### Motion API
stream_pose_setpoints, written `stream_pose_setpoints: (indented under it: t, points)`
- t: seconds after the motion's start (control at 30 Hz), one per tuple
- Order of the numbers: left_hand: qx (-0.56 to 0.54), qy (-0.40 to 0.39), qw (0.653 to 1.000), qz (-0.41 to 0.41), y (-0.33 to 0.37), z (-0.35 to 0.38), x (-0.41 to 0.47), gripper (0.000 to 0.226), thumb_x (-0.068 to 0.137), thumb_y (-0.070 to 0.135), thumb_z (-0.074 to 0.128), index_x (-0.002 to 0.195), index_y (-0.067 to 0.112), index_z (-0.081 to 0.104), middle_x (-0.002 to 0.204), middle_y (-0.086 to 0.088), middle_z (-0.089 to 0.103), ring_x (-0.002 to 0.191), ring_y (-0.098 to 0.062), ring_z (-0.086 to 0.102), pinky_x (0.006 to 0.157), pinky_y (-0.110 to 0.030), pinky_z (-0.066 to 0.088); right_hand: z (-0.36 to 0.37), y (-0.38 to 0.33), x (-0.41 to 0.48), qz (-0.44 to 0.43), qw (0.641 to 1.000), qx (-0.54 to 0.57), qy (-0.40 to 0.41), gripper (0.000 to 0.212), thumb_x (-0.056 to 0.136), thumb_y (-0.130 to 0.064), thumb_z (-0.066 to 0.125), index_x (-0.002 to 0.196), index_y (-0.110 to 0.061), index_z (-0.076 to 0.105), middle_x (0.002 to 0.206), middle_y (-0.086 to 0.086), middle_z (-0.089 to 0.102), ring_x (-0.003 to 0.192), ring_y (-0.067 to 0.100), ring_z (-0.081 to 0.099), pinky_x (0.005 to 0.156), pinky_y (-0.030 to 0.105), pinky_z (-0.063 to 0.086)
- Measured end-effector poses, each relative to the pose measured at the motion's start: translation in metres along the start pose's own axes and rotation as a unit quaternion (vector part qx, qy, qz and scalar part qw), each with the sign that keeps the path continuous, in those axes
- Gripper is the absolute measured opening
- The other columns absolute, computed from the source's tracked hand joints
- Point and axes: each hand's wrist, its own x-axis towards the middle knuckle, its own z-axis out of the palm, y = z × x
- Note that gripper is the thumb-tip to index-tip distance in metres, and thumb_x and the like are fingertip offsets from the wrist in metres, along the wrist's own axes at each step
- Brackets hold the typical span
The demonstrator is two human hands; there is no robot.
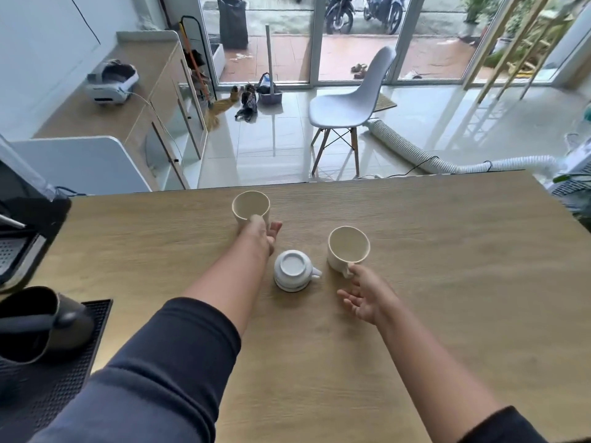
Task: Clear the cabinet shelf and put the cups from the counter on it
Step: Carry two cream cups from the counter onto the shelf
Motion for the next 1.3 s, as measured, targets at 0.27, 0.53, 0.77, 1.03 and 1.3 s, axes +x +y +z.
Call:
stream_pose_setpoints:
  t: [0.27,0.53,0.77,1.03,1.3]
  points:
    - [-0.028,0.015,0.999,-0.008,-0.003,0.012,0.018,0.038,0.102,0.014,0.038,0.138,0.003,0.038,0.116,-0.015,0.058,0.066,-0.019,0.067,0.038,-0.02,0.052,0.004,-0.001,0.014,-0.039,0.998,0.039,0.013,0.027,0.091,-0.046,0.059,0.094,-0.019,0.056,0.101,0.004,0.058,0.076,0.019,0.065,0.055,0.028,0.048]
    - [0.045,-0.008,0.999,-0.011,-0.003,0.014,0.035,0.043,0.098,-0.001,0.021,0.136,-0.004,0.038,0.079,-0.016,0.053,0.029,-0.011,0.055,0.038,-0.017,0.049,0.003,-0.013,0.018,-0.043,0.998,0.037,-0.014,0.031,0.095,-0.036,0.056,0.112,-0.01,0.059,0.089,0.005,0.065,0.071,0.019,0.065,0.055,0.026,0.049]
    - [0.013,-0.08,0.997,-0.009,0.008,-0.001,0.001,0.012,0.09,0.005,0.039,0.085,-0.002,0.047,0.079,-0.018,0.053,0.059,-0.013,0.055,0.033,-0.011,0.04,0.0,-0.007,0.024,-0.081,0.996,0.028,-0.015,0.024,0.095,-0.034,0.056,0.089,-0.011,0.062,0.086,0.006,0.064,0.071,0.019,0.062,0.06,0.027,0.049]
    - [0.171,-0.128,0.975,0.057,0.024,-0.042,-0.048,0.03,0.087,0.013,0.044,0.112,-0.001,0.055,0.085,-0.016,0.06,0.045,-0.01,0.061,0.036,-0.011,0.041,0.003,-0.005,0.014,-0.11,0.993,0.042,0.02,0.019,0.094,-0.028,0.056,0.088,-0.011,0.058,0.085,0.009,0.061,0.068,0.019,0.061,0.058,0.027,0.048]
    - [0.212,-0.115,0.962,0.129,0.0,-0.131,-0.109,0.018,0.089,0.015,0.049,0.077,0.005,0.058,0.071,-0.01,0.057,0.06,-0.017,0.058,0.043,-0.014,0.046,-0.007,0.026,-0.042,-0.205,0.974,0.066,0.075,0.021,0.089,-0.024,0.058,0.074,-0.009,0.06,0.07,0.007,0.059,0.067,0.019,0.058,0.064,0.031,0.048]
